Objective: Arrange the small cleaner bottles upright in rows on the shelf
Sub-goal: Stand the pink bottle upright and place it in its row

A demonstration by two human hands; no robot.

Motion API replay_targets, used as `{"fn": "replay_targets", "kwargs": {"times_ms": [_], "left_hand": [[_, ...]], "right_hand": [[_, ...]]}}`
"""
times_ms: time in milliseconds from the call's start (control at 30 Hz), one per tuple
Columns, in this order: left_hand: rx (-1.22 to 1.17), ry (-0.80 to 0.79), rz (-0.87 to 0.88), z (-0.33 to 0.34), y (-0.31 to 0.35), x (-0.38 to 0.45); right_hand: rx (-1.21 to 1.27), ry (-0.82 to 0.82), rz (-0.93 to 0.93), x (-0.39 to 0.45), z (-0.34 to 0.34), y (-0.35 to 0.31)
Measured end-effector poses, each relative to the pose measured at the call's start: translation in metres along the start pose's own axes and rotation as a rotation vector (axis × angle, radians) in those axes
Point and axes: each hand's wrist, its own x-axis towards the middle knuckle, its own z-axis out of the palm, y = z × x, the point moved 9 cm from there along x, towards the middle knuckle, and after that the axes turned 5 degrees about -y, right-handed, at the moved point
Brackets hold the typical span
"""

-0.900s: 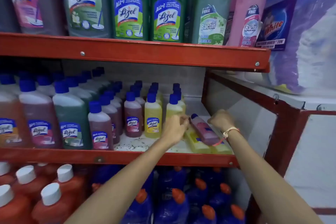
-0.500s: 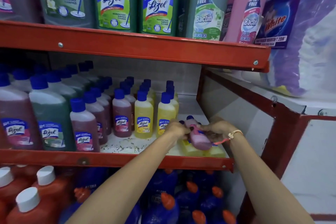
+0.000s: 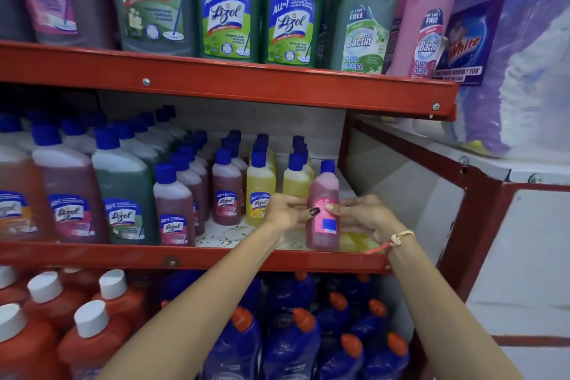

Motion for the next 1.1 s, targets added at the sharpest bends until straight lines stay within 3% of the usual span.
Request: {"fn": "replay_targets", "kwargs": {"times_ms": [200,367,500,767,967,1100], "left_hand": [[0.112,0.157,0.157,-0.072,0.011,-0.025],[0.08,0.312,0.198,-0.123,0.0,-0.042],[0.23,0.428,0.239,-0.137,-0.005,-0.054],[0.186,0.454,0.281,-0.138,-0.017,-0.065],[0.076,0.464,0.244,-0.143,-0.031,-0.067],[0.071,0.479,0.212,-0.144,-0.03,-0.072]], "right_hand": [[0.092,0.033,-0.151,0.002,0.062,-0.011],[0.008,0.067,-0.246,0.015,0.113,-0.012],[-0.056,0.057,-0.306,0.022,0.136,-0.011],[-0.174,0.029,-0.396,0.018,0.142,-0.001],[-0.15,-0.044,-0.354,0.01,0.151,0.008],[-0.339,0.054,-0.433,0.003,0.162,-0.003]]}}
